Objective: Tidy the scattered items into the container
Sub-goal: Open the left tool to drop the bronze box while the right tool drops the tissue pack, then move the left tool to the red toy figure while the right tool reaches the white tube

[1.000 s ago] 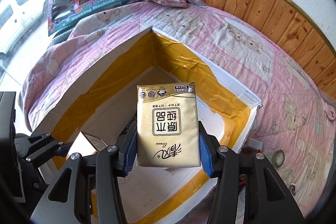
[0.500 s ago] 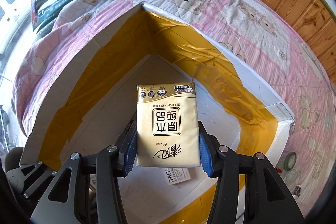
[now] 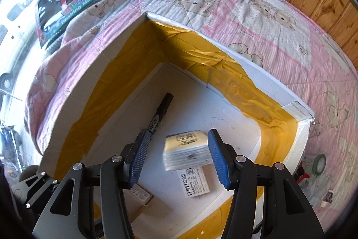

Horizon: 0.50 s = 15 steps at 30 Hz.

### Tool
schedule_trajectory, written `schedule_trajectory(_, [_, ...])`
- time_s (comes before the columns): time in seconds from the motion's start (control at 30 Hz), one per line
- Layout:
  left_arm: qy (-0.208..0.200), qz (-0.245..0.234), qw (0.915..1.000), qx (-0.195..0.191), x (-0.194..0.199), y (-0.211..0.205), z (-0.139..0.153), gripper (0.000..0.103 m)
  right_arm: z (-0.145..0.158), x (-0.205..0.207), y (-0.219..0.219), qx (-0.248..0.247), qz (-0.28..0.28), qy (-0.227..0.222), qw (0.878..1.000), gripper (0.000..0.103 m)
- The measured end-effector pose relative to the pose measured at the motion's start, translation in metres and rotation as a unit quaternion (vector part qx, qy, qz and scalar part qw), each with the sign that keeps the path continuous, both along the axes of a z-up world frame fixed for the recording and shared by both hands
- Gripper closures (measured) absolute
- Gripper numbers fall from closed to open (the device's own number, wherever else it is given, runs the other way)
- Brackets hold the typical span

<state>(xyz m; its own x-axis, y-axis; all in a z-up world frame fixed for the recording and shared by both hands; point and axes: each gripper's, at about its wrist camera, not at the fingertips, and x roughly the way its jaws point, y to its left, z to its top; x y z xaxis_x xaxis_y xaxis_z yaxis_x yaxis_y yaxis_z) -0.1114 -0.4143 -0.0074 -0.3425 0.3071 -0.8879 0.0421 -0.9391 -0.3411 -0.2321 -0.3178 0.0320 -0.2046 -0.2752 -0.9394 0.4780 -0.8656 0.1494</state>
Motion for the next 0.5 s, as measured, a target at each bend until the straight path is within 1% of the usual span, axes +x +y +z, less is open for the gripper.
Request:
schedule_trajectory(0.1, [0.014,0.011,0.9998,0.000,0.010,-0.002,0.013,0.042,0.022,0.014,0.009,-0.052,-0.001,-0.001,0.999,0.046])
schedule_trajectory(0.13, [0.021,0.012,0.9997,-0.004,0.015,-0.001,0.018,0.042,0.030,0.022,0.012,-0.069,0.001,-0.001,0.998,0.046])
schedule_trajectory(0.17, [0.028,0.014,0.9995,-0.011,0.005,0.004,0.019,0.042,0.037,0.030,0.016,-0.085,0.004,0.002,0.996,0.046])
schedule_trajectory(0.2, [0.035,0.014,0.9991,-0.019,0.010,0.007,0.023,0.042,0.045,0.041,0.020,-0.101,0.009,0.009,0.995,0.046])
schedule_trajectory(0.27, [0.050,0.015,0.9980,-0.035,0.021,0.012,0.034,0.042,0.059,0.068,0.030,-0.124,0.020,0.034,0.992,0.046])
schedule_trajectory(0.33, [0.071,0.021,0.9958,-0.054,0.035,0.018,0.042,0.042,0.069,0.096,0.048,-0.140,0.011,0.064,0.988,0.046])
schedule_trajectory(0.43, [0.117,0.034,0.9883,-0.093,0.067,0.026,0.062,0.042,0.078,0.143,0.084,-0.156,-0.009,0.116,0.981,0.046])
schedule_trajectory(0.5, [0.145,0.025,0.9840,-0.101,0.086,0.039,0.074,0.042,0.076,0.174,0.112,-0.167,-0.024,0.136,0.976,0.046])
